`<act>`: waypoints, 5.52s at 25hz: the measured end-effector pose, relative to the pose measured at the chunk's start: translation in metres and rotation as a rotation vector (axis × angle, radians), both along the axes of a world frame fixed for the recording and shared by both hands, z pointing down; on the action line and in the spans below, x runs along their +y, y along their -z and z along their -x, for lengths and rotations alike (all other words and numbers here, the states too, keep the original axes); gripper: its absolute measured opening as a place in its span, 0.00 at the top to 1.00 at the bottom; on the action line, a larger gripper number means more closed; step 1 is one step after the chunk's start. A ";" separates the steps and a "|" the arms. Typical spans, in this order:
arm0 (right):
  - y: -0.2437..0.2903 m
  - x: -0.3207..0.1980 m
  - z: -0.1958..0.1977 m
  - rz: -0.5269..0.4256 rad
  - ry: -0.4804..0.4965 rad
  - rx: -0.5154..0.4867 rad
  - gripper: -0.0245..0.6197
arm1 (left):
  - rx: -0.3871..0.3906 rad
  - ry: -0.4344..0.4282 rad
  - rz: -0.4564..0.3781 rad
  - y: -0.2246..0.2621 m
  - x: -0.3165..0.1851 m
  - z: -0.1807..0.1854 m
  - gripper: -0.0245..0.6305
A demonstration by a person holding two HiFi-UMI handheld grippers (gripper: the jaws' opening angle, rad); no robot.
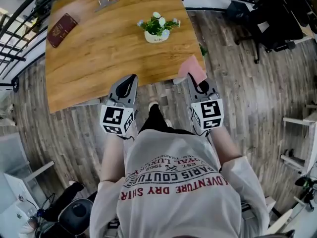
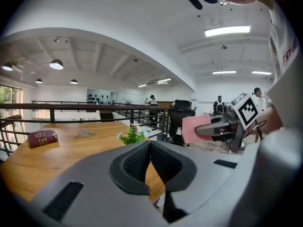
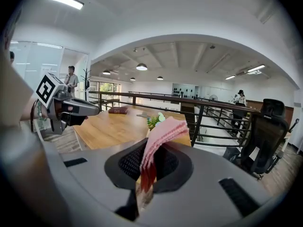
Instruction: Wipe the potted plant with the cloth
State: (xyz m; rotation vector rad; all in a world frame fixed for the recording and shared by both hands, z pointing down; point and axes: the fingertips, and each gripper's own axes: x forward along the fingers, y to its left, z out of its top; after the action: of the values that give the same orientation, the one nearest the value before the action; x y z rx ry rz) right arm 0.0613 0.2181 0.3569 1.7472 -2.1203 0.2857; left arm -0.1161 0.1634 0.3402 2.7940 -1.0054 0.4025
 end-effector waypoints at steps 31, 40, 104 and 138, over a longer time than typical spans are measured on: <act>-0.183 -0.233 -0.063 0.408 0.147 0.108 0.90 | -0.220 -0.136 0.204 -0.148 -0.206 -0.125 0.94; -0.189 -0.264 -0.057 0.346 0.390 0.294 0.90 | -0.204 -0.095 0.224 -0.149 -0.207 -0.126 0.94; -0.176 -0.173 0.014 0.341 0.414 0.253 0.90 | -0.099 -0.253 0.304 -0.153 -0.206 -0.118 0.94; -0.169 -0.334 -0.030 0.462 1.288 0.332 0.90 | -0.057 0.352 0.338 -0.154 -0.207 -0.120 0.94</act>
State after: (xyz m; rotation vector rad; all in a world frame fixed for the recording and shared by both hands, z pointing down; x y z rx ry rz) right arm 0.0916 -0.1161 0.5256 0.0067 -2.2047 0.0768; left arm 0.0042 -0.0436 0.4938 2.2662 -1.2760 0.5457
